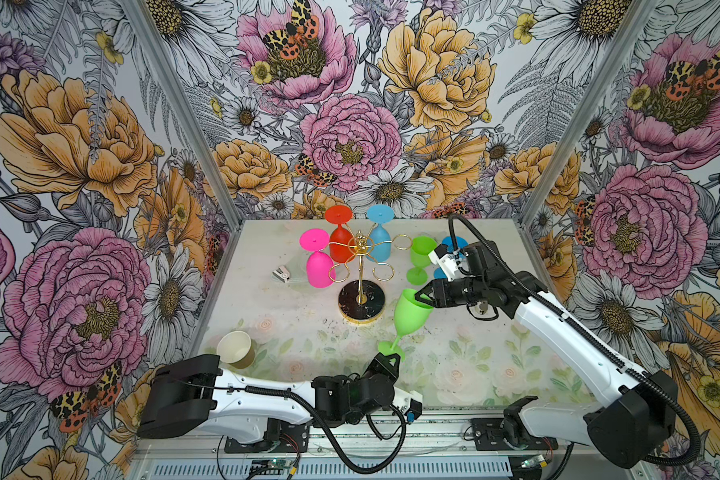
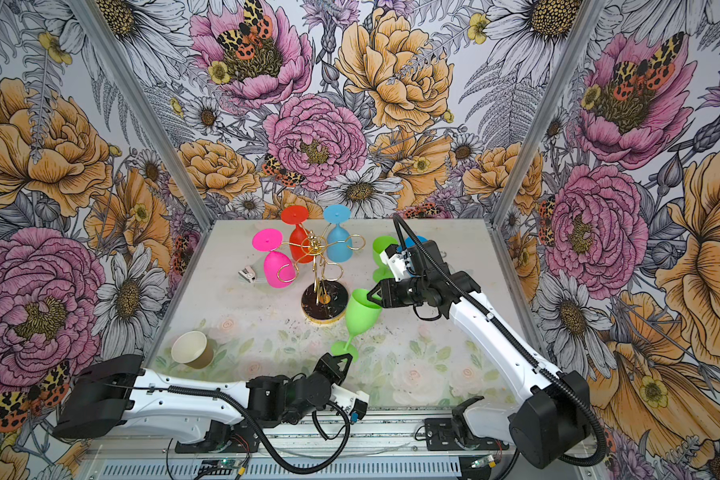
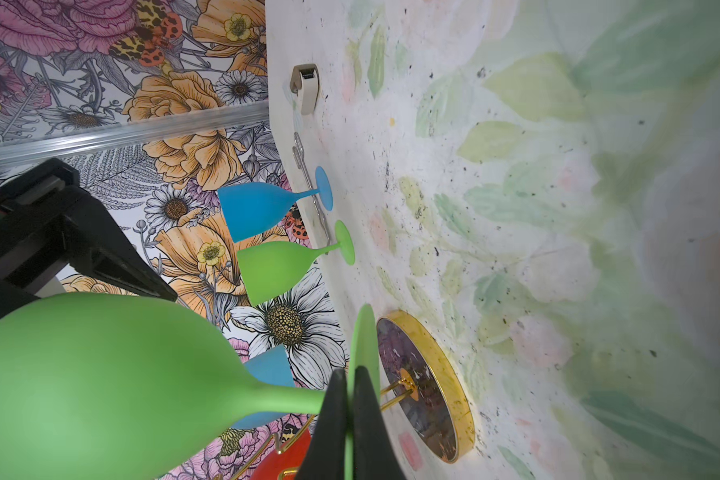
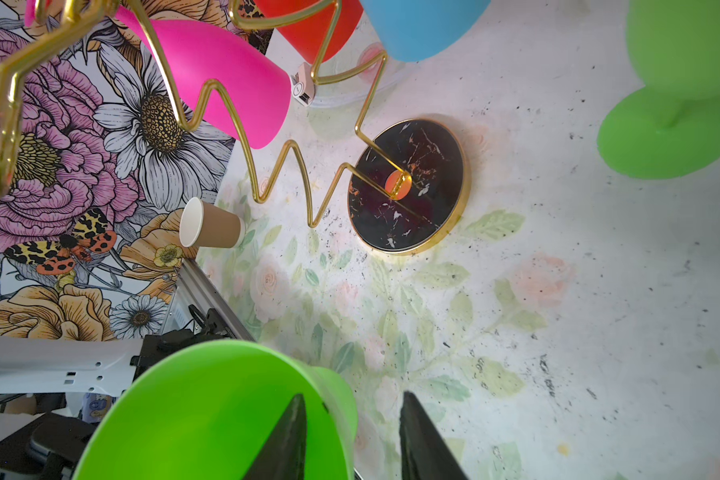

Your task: Take the wine glass off the wine glass rack

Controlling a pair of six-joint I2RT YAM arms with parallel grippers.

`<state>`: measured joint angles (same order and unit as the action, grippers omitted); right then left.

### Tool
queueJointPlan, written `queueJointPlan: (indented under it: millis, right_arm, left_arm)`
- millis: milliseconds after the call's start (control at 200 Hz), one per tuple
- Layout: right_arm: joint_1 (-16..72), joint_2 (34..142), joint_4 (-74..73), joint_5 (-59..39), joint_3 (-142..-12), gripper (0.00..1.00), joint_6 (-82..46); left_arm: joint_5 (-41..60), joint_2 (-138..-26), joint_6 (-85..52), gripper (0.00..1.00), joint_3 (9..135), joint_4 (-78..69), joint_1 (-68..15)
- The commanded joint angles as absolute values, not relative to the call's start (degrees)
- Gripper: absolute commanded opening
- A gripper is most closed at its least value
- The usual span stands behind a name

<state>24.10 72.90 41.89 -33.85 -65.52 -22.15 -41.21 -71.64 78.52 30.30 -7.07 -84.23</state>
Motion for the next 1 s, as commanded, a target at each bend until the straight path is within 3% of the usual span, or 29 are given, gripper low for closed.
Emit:
queueJointPlan:
  millis: [0,415,600,711,996]
  right_arm:
    - [24.47,72.97,43.01,-33.62,-67.48,0.33,-20.69]
    - [24.49,72.84,44.44,-31.32,-68.37,0.14,-18.64]
    - [24.38,73.05,44.64,-30.99,-69.23,0.07,-18.28]
    - [24.43,73.20,44.66,-29.65,-69.91,0.05,-17.94]
    - [24.25,74.09,44.82,-27.15,-70.57,0.00,-17.16]
  left_arm:
    - [-43.92,-71.67,80.47,0.00,29.29,-11.74,-84.48]
    - [-46.41,-73.34,84.57,0.00,27.16,-17.16,-84.46]
    - [-46.25,-73.66,84.05,0.13,26.90,-17.05,-84.51]
    - [-45.47,-73.64,83.11,0.33,26.48,-16.74,-84.48]
    - [-46.16,-73.52,78.70,0.40,26.39,-16.70,-84.60]
